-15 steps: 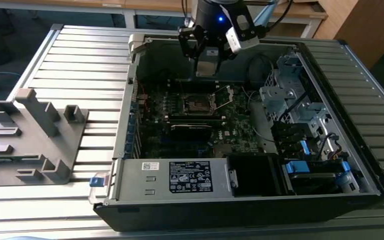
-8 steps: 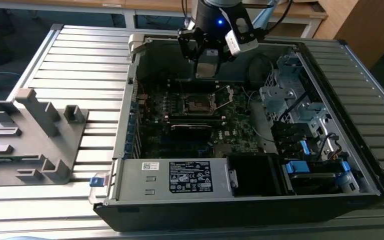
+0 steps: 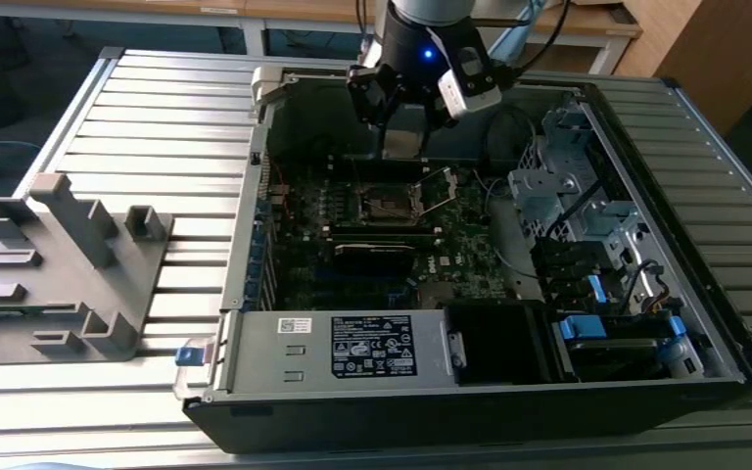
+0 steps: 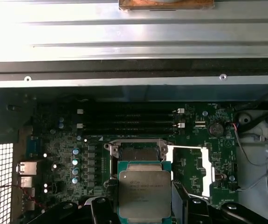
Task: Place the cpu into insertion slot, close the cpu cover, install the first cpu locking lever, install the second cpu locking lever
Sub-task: 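Place the cpu into insertion slot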
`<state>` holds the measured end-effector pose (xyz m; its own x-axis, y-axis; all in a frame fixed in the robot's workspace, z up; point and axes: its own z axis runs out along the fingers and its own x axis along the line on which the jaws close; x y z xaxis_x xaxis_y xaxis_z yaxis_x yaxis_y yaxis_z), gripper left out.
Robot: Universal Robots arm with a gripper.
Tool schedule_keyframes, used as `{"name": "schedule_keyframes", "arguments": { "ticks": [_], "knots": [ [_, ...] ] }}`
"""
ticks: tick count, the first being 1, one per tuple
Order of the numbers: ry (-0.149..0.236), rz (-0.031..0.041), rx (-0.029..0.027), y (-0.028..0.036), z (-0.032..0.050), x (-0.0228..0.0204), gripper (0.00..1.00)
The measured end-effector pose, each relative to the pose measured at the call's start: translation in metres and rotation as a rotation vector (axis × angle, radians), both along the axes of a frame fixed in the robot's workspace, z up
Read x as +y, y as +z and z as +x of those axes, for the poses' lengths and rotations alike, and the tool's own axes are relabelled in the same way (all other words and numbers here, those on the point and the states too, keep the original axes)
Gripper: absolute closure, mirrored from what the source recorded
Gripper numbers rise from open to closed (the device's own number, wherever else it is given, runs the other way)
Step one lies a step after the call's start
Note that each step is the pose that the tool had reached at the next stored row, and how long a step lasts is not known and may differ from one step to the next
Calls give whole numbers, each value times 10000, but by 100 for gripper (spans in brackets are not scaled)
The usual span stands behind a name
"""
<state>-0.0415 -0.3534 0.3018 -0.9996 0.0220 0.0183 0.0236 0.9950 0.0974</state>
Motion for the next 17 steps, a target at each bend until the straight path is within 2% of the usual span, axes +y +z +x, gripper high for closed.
{"name": "schedule_keyframes", "arguments": {
  "ticks": [2,6,17],
  "knots": [
    [3,10,-5,-4,-1,-1,46],
    [18,54,-52,-30,-7,0,46],
    [19,54,-55,-32,-7,0,46]
  ]
}}
